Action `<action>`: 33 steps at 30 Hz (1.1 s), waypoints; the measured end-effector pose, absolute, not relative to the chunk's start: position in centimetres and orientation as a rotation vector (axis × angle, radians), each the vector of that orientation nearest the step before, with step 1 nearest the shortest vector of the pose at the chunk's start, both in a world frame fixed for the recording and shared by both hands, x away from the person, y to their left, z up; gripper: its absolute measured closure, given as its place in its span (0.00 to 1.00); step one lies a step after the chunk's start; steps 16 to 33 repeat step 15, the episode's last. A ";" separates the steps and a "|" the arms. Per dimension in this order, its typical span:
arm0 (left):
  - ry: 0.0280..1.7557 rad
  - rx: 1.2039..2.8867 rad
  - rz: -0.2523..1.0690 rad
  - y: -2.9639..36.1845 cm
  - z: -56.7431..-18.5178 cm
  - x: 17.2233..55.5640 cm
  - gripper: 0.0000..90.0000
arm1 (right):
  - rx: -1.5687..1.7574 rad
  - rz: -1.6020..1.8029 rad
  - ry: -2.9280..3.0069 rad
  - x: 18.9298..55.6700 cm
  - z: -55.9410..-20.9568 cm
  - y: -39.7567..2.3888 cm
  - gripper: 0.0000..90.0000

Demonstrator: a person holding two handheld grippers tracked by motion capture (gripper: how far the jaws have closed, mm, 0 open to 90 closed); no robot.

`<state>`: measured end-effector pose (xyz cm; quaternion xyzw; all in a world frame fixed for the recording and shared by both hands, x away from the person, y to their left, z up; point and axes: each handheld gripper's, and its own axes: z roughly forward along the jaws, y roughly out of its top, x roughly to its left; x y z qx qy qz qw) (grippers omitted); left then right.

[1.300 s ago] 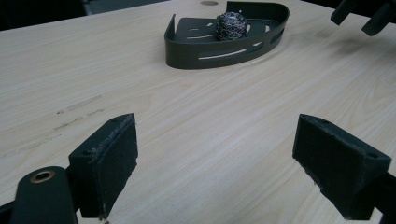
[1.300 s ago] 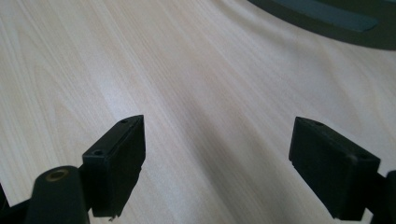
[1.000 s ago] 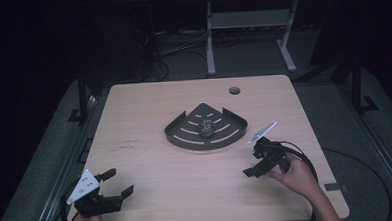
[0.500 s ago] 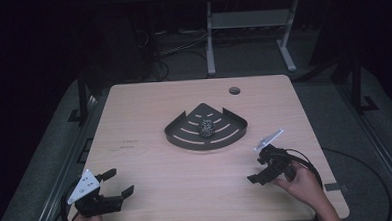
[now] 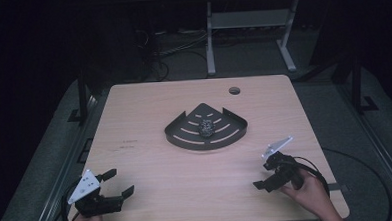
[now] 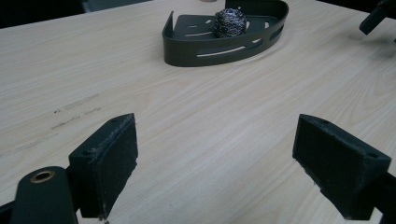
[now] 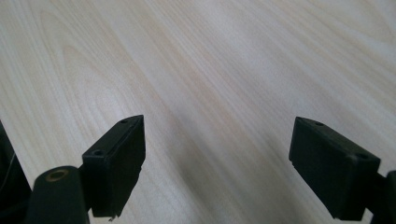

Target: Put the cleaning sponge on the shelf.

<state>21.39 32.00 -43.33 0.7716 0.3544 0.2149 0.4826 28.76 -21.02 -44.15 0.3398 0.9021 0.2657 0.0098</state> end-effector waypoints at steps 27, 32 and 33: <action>0.866 1.887 0.521 32.0 -43.4 21.5 0.15 | 1.082 0.888 2.762 26.6 -44.7 -22.3 0.20; 0.866 1.887 0.521 32.0 -43.4 21.5 0.15 | 1.082 0.888 2.762 26.6 -44.7 -22.3 0.20; 0.866 1.887 0.521 32.0 -43.4 21.5 0.15 | 1.082 0.888 2.762 26.6 -44.7 -22.3 0.20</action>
